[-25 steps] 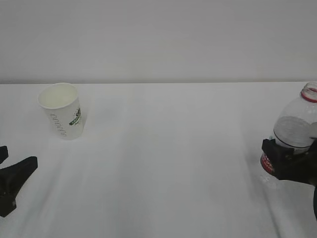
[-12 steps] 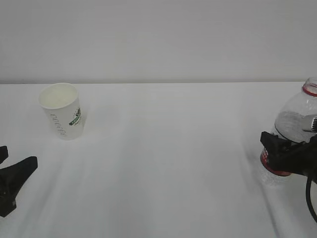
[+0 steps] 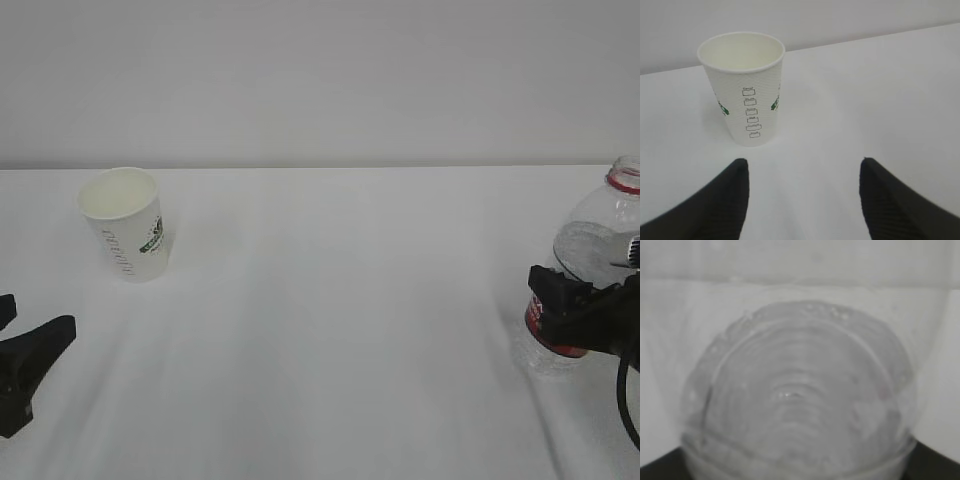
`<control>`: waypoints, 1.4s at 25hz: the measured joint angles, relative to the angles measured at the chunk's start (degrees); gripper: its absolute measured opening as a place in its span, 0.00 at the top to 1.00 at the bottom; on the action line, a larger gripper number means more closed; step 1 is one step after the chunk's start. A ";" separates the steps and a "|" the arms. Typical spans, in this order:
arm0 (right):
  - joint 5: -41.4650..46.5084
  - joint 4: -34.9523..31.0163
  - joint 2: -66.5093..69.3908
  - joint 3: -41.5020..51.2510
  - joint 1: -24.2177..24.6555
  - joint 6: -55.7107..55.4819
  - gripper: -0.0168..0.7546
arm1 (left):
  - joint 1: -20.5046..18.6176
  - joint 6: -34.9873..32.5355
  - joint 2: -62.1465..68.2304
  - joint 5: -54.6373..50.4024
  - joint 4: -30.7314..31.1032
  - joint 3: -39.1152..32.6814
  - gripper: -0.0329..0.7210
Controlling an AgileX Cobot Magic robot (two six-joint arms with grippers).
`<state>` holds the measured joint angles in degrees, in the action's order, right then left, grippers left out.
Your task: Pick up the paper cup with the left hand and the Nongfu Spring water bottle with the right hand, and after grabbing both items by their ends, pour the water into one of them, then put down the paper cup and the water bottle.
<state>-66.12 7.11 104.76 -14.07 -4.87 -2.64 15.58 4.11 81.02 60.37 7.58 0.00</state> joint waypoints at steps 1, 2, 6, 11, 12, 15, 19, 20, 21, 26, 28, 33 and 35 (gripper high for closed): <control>0.00 0.00 0.00 0.00 0.00 0.00 0.42 | 0.00 0.00 0.00 0.00 0.00 0.00 0.28; 0.00 0.04 0.00 0.00 0.00 0.00 0.42 | 0.00 0.00 0.00 0.00 0.00 0.00 0.28; 1.58 0.38 -1.39 0.12 0.00 0.00 0.42 | 0.00 0.00 0.00 0.00 0.00 0.00 0.28; 3.03 1.02 -4.71 0.42 0.00 0.00 0.42 | 0.00 0.00 0.00 0.11 0.00 0.00 0.28; 3.03 1.20 -5.39 0.42 0.00 0.00 0.42 | 0.00 0.00 0.00 0.24 0.00 0.00 0.28; 3.03 1.78 -7.02 0.42 0.00 0.00 0.42 | 0.00 0.00 0.00 1.28 0.00 0.00 0.28; 3.03 2.18 -8.61 0.47 0.00 -0.35 0.42 | 0.00 0.00 0.00 2.11 0.00 0.00 0.28; 3.03 2.33 -9.06 0.57 0.00 -0.49 0.42 | 0.00 0.00 0.00 2.36 0.00 0.00 0.28; 3.03 2.56 -9.48 0.56 0.00 -0.71 0.42 | 0.00 0.00 0.00 2.62 -0.12 0.10 0.28; 3.25 3.28 -11.14 0.60 0.00 -0.97 0.43 | 0.00 0.00 1.34 3.80 -2.97 0.00 0.28; 3.37 3.65 -12.04 0.69 0.00 -0.97 0.43 | 0.00 0.00 3.59 4.76 -4.52 0.10 0.28; 3.60 4.43 -12.40 0.73 0.00 -0.97 0.43 | 0.00 0.00 14.07 5.26 -5.80 0.31 0.18; 3.83 4.77 -12.40 0.73 0.00 -1.21 0.43 | 0.00 0.00 18.78 5.26 -6.03 1.19 0.15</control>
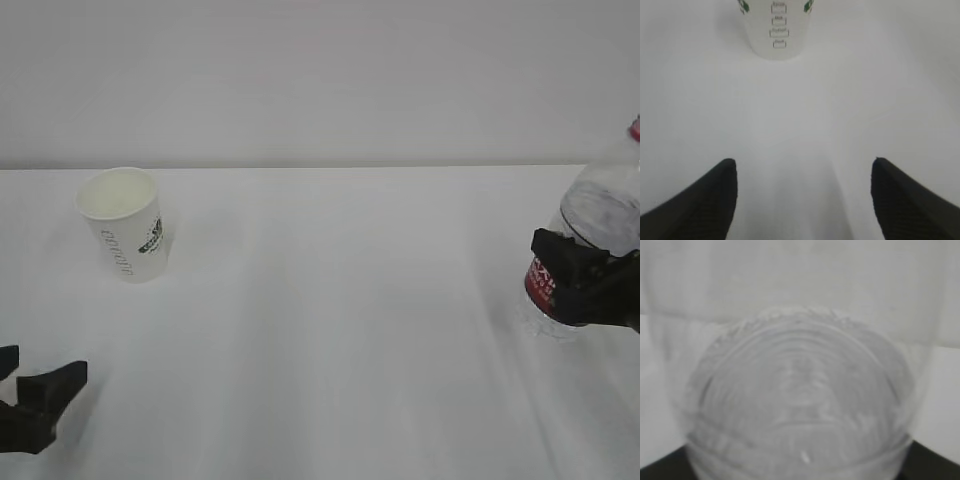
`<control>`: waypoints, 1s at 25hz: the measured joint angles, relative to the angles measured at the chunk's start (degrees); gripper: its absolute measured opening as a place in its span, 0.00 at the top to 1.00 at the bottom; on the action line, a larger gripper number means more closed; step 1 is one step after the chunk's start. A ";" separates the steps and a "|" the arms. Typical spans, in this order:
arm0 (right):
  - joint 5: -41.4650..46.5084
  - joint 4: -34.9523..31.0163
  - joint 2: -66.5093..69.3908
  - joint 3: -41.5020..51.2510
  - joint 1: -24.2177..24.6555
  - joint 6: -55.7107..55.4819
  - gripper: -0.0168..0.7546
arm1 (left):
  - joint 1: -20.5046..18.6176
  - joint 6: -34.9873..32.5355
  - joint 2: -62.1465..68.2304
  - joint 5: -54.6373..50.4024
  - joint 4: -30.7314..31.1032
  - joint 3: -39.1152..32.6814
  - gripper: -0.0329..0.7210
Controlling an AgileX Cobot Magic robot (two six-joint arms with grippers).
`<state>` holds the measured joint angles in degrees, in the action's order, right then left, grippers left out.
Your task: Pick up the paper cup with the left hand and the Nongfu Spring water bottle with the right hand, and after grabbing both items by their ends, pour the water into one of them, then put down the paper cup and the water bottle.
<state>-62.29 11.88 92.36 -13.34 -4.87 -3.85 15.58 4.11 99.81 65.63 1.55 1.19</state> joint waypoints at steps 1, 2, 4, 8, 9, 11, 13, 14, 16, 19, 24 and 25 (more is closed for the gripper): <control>0.12 0.11 0.00 0.00 0.00 0.00 0.43 | 0.00 0.00 1.56 0.00 -0.13 0.37 0.14; 0.50 0.23 0.00 0.00 0.00 0.00 0.43 | 0.00 0.00 2.99 0.00 -0.39 0.80 0.13; 1.17 0.45 0.00 0.00 0.00 -0.09 0.43 | 0.00 0.00 4.30 0.00 -0.89 1.65 0.12; 2.24 0.79 0.00 0.00 0.00 -0.21 0.43 | 0.00 0.00 4.62 0.23 -1.00 3.49 0.12; 2.46 0.79 0.00 0.00 0.00 -0.21 0.43 | 0.00 0.00 4.62 0.23 -1.00 4.03 0.12; 2.92 0.79 0.00 0.00 0.00 -0.21 0.43 | 0.00 0.00 4.62 0.23 -1.00 5.54 0.12; 3.20 0.79 -0.03 0.00 0.00 -0.21 0.43 | 0.00 0.00 4.62 0.23 -1.00 6.83 0.12; 3.32 0.82 -0.03 0.00 0.00 -0.21 0.43 | 0.00 0.00 4.62 0.23 -1.00 7.65 0.12; 3.32 0.82 -0.03 0.00 0.00 -0.21 0.43 | 0.00 0.00 4.62 0.23 -1.00 9.22 0.12; 3.32 0.82 -0.03 0.00 0.00 -0.21 0.43 | 0.00 0.00 4.66 0.34 -1.55 11.32 0.12; 3.32 0.82 -0.03 0.00 0.00 -0.21 0.43 | -1.05 0.00 4.75 0.34 -1.55 13.56 0.13; 3.32 0.92 -0.03 0.00 0.00 -0.21 0.43 | -1.71 0.23 4.79 0.34 -0.54 13.93 0.13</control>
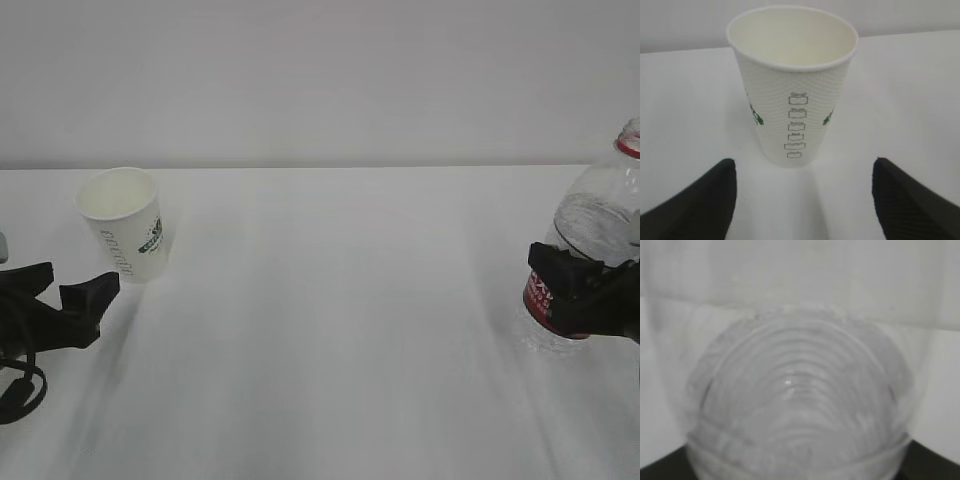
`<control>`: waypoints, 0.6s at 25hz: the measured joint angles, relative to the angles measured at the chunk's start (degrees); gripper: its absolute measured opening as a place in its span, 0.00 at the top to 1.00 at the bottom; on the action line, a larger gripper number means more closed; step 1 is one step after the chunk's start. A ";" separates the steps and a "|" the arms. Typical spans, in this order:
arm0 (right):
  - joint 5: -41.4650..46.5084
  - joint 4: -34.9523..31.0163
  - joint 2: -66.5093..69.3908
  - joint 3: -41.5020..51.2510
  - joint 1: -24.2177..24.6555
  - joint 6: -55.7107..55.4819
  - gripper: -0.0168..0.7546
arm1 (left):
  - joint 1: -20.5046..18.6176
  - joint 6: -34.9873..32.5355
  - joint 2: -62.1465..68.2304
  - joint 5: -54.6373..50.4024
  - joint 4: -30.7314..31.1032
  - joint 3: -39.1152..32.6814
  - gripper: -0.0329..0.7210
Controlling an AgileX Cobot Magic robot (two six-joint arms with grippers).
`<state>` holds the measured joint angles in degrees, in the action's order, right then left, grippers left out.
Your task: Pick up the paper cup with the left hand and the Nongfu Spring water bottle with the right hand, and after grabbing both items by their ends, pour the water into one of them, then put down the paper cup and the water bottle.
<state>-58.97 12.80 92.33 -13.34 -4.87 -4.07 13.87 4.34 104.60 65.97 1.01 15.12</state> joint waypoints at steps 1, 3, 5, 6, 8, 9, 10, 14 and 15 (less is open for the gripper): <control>-0.10 0.00 0.00 0.00 0.00 0.00 0.43 | -1.08 0.62 0.25 0.00 1.26 0.52 0.13; -0.10 0.00 0.00 0.00 0.00 0.00 0.43 | -4.29 3.23 0.39 -1.43 5.65 1.67 0.14; -0.10 0.00 0.00 0.00 0.00 0.00 0.43 | -7.83 4.90 0.39 -2.38 10.37 2.34 0.15; -0.22 0.00 0.00 0.00 0.00 0.00 0.43 | -9.64 5.82 0.39 -2.51 13.35 2.81 0.16; -0.22 0.00 0.00 0.00 0.00 0.00 0.43 | -12.90 7.79 0.39 -3.03 18.76 3.83 0.16; -0.22 0.00 0.00 0.00 0.00 0.00 0.43 | -14.28 9.31 0.39 -3.90 21.47 4.46 0.17; -0.22 0.00 0.00 0.00 0.00 0.00 0.43 | -15.69 11.09 0.39 -5.31 24.50 5.29 0.17; -0.22 0.00 0.00 0.00 0.00 0.00 0.43 | -17.70 13.82 2.48 -7.47 31.13 8.15 0.17; -0.22 0.00 0.00 0.00 0.00 0.00 0.43 | -17.70 13.95 2.97 -7.62 32.04 8.68 0.17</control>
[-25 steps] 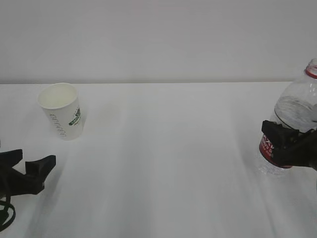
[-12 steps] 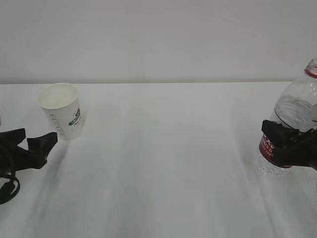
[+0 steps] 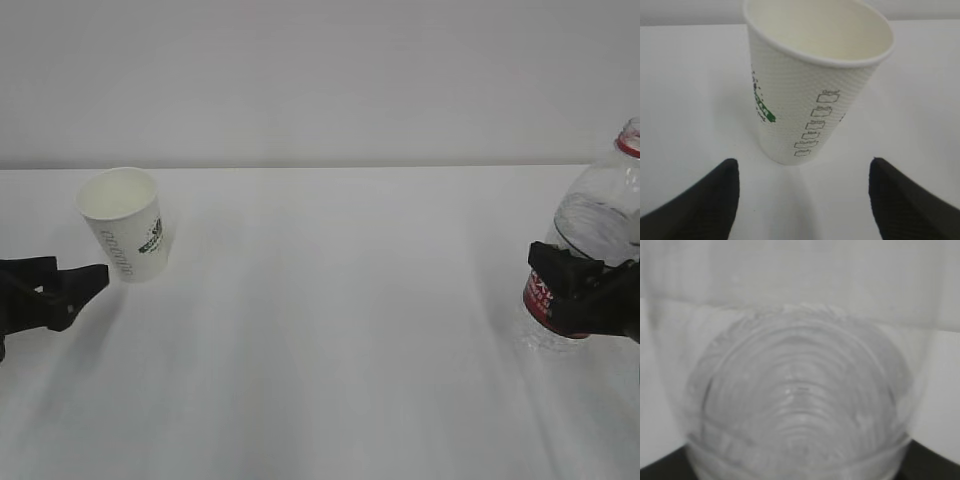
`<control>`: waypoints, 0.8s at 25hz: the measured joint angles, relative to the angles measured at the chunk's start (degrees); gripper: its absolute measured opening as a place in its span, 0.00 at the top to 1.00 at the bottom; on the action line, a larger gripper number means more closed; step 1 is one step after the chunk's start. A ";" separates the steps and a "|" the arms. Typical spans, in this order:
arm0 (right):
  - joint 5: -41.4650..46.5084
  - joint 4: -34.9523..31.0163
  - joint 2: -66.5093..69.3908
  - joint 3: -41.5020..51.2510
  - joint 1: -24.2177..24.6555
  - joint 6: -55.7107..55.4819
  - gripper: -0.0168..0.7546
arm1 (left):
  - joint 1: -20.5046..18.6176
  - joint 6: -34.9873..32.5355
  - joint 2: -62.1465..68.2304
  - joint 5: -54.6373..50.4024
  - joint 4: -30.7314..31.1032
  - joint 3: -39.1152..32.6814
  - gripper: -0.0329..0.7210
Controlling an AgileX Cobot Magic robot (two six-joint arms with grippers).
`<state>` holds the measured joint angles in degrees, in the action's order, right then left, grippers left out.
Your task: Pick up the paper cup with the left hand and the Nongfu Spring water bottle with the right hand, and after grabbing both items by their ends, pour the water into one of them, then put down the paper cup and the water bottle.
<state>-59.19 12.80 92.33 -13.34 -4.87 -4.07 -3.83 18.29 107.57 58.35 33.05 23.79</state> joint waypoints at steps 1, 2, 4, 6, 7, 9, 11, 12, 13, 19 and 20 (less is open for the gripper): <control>-0.11 0.00 0.00 0.00 0.00 0.00 0.43 | 0.00 0.15 0.43 -0.23 0.92 0.62 0.17; -0.24 0.00 0.00 0.00 0.00 0.00 0.43 | 0.00 -0.03 0.66 -0.78 1.79 1.16 0.17; -0.67 0.00 0.00 0.00 0.00 0.00 0.43 | 0.00 -1.07 0.71 -1.09 2.37 1.99 0.17; -1.04 0.00 0.00 0.00 0.00 0.00 0.43 | 0.00 -2.44 0.81 -1.18 2.40 2.65 0.17; -1.30 0.00 0.00 0.00 0.00 0.00 0.43 | 0.00 -3.54 0.81 -1.18 2.40 2.93 0.17; -1.33 0.00 0.00 0.00 0.00 0.00 0.43 | 0.00 -5.39 1.09 -1.18 2.40 3.50 0.17; -1.33 0.00 0.00 0.00 0.00 0.00 0.43 | 0.00 -6.18 1.49 -1.18 2.40 4.03 0.17; -1.33 0.00 0.00 0.00 0.00 0.00 0.43 | 0.00 -6.42 1.58 -1.18 2.40 4.05 0.17; -1.33 0.00 0.00 0.00 0.00 0.00 0.43 | 0.00 -6.86 1.58 -1.18 2.40 4.15 0.17; -1.46 0.00 0.00 0.00 0.00 0.00 0.43 | 0.00 -10.05 1.58 0.08 1.06 4.15 0.09; -1.72 0.00 0.00 0.00 0.00 0.00 0.43 | 0.00 -10.36 1.62 0.23 0.67 4.15 0.08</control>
<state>-60.91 12.80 92.33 -13.34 -4.87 -4.07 -3.83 7.92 109.19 58.58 33.72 27.94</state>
